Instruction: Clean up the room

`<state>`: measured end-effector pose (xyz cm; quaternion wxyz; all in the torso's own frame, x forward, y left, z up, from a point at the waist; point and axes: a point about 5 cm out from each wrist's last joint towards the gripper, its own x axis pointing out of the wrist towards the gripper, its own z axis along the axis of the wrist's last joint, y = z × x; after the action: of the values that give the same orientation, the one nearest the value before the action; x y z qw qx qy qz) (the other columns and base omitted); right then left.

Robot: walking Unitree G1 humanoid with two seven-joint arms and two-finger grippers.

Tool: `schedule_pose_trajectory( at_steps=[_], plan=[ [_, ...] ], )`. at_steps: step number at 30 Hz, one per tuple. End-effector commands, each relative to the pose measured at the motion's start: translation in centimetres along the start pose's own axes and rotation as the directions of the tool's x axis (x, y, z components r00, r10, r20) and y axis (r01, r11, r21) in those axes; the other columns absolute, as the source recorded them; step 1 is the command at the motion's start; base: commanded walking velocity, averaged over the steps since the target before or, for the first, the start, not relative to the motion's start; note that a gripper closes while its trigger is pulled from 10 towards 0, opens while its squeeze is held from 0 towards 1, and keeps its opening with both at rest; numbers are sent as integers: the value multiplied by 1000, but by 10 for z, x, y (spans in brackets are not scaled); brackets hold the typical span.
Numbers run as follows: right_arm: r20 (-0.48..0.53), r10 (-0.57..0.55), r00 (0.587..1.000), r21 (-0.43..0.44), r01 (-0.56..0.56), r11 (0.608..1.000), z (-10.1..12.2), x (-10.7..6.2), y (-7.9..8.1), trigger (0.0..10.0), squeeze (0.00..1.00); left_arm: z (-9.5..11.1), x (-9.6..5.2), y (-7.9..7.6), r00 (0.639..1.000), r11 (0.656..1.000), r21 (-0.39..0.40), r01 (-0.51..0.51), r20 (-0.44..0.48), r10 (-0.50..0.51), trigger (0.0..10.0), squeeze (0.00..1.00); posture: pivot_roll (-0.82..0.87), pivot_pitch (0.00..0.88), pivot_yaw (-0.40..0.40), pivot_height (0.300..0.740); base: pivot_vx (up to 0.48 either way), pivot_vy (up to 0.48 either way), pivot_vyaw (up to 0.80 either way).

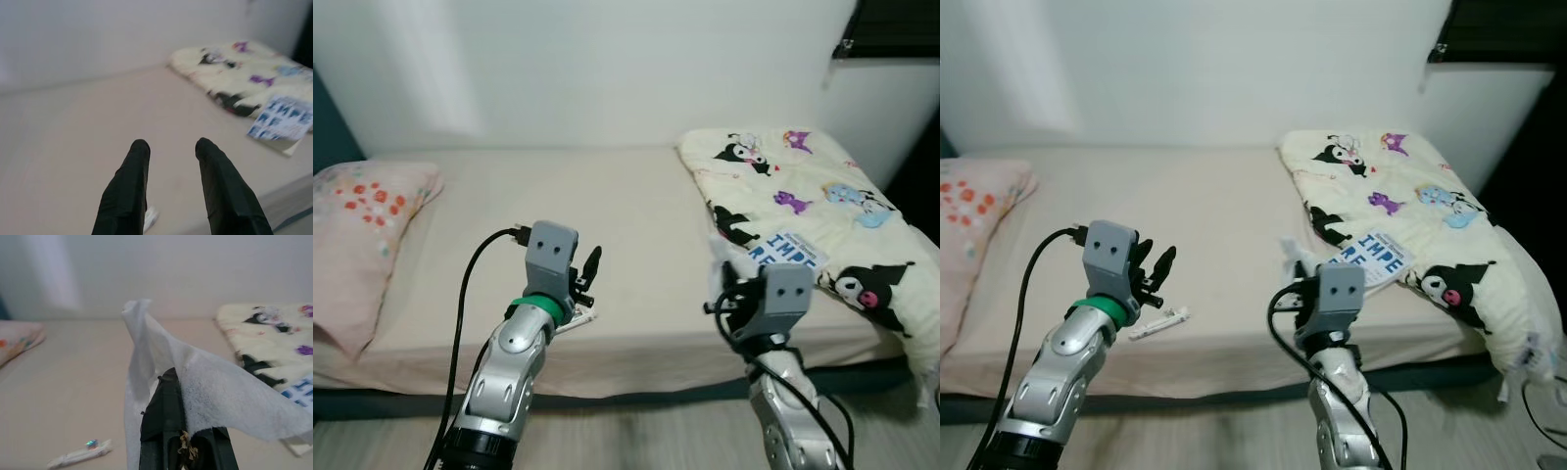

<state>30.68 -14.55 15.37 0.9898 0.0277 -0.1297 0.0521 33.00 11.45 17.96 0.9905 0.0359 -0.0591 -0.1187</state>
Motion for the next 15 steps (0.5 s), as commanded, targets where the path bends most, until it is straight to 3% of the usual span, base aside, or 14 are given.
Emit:
schedule_pose_trajectory(
  at_steps=[1, 10, 15],
  plan=[
    [-12, -17, 1000, -2, 17, 1000, -3, -3, -4, 10000, 0, 0, 0, -3, 1000, 1000, -6, 10, -2, -10, 10000, 0, -144, 3, 76, 714, -311, 0, 0],
    [-16, 3, 1000, -14, -3, 1000, -4, -2, -1, 10000, 0, 0, 0, -3, 1000, 1000, -4, 12, -2, -12, 10000, 0, -143, 0, 77, 714, -309, 0, 0],
    [-21, 15, 1000, -7, -15, 1000, -5, -2, 3, 10000, 0, 0, 1, -3, 1000, 1000, -3, 14, -2, -14, 10000, 0, -142, 0, 78, 714, -232, 0, 526]
  ],
)
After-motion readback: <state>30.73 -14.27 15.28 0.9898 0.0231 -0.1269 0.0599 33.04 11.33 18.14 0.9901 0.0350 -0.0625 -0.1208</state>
